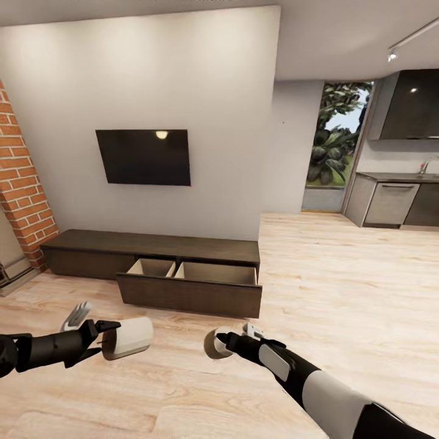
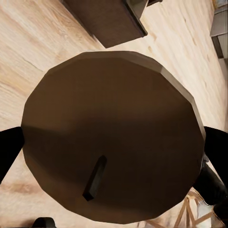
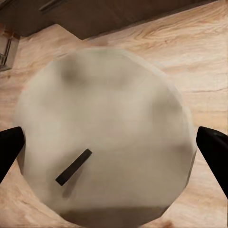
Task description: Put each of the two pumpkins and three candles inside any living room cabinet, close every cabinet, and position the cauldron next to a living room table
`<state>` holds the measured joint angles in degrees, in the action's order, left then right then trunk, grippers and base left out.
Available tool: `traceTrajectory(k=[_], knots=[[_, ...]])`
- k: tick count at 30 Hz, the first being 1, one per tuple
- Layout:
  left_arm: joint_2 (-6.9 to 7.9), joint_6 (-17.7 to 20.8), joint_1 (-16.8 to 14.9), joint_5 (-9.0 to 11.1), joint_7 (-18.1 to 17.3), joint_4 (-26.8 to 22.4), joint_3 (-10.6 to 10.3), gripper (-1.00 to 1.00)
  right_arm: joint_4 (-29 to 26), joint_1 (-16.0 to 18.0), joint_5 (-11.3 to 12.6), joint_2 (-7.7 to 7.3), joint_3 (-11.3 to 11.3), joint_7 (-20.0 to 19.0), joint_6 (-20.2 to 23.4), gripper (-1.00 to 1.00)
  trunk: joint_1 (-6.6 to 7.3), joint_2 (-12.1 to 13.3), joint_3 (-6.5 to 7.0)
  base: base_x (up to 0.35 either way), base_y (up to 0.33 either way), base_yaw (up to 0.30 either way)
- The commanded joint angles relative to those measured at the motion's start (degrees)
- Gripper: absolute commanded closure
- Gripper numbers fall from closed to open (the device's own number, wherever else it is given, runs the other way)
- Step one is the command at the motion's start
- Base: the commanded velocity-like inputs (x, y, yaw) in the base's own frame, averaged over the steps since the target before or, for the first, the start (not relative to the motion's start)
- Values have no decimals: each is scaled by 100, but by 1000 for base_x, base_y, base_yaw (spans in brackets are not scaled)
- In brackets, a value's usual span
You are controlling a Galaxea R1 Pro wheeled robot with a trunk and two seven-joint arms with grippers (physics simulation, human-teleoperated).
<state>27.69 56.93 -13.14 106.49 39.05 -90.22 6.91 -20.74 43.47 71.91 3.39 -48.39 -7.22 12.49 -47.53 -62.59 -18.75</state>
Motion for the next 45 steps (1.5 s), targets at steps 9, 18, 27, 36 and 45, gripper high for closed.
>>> traceTrajectory(k=[9, 18, 27, 36, 45], knots=[[-3, 9, -414, -40, 443, -190, -208, 100, -2617, -14, 987, -1838, -42, 580, 1373, 100, 198, 358, 154, 0, 0, 1], [-118, -11, -1374, -47, 2251, -219, -788, 100, -4347, -17, 1052, -1900, -22, 4684, 1767, 100, 396, 719, 315, 0, 0, 0], [-1446, -16, -1498, -2358, 2499, -192, -1141, 100, -4954, -17, 1025, -1902, -20, 5273, 1815, 100, 593, 1080, 477, 0, 0, 0], [-2205, -24, -1595, -3344, 2480, -109, -1403, 100, -5128, -15, 1047, -1906, -27, 5253, 1758, 100, 791, 1441, 638, 0, 0, 0], [-2178, -16, -1595, -3310, 2391, -103, -1468, 100, -5137, -20, 1034, -1889, -29, 5255, 1740, 100, 791, 1441, 609, 75, 23, -19]])
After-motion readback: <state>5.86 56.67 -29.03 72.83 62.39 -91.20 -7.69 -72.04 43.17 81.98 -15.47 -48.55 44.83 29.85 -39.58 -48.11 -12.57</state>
